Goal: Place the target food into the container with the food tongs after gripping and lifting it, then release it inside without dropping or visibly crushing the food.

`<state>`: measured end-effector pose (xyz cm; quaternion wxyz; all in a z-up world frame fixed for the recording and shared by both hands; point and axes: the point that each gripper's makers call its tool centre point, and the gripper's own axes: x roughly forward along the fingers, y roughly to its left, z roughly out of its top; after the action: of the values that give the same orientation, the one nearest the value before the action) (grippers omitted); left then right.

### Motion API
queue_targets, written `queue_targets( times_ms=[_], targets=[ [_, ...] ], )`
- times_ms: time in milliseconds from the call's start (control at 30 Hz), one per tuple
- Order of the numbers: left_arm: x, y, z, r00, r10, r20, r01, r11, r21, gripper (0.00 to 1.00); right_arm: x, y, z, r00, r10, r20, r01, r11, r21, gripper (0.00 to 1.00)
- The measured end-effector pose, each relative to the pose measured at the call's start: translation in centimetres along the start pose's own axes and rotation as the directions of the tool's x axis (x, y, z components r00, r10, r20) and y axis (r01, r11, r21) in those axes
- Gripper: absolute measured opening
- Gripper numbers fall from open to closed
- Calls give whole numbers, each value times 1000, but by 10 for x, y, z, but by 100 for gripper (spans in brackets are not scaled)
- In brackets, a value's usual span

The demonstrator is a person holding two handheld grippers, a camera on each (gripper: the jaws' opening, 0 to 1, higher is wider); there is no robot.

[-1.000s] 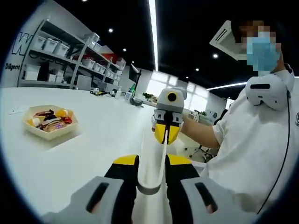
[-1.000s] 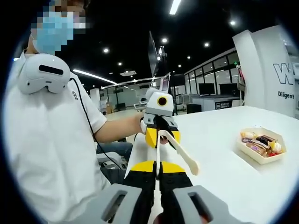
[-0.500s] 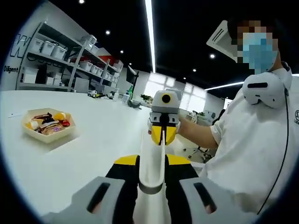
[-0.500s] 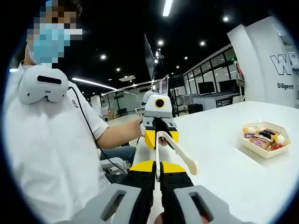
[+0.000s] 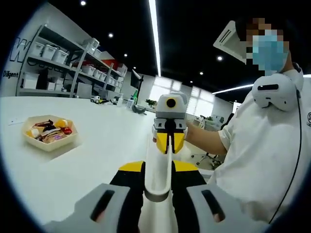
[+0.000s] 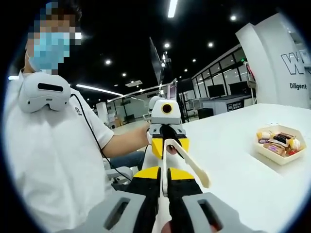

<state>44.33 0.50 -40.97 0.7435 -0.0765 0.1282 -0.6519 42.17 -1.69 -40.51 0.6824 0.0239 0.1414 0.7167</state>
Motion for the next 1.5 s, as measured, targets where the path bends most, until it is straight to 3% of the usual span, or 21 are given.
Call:
queue_targets(
  times_ms=[600, 1500],
  targets=[
    [2, -1, 1, 1000, -4, 15, 4, 1000, 5, 19, 5, 0, 2, 1000, 12, 15, -12, 1000, -6, 0],
    [3, -1, -3, 1000, -2, -2, 2, 1000, 16, 21, 4, 1, -3, 1000, -4, 6, 5, 995, -101, 0]
  ],
)
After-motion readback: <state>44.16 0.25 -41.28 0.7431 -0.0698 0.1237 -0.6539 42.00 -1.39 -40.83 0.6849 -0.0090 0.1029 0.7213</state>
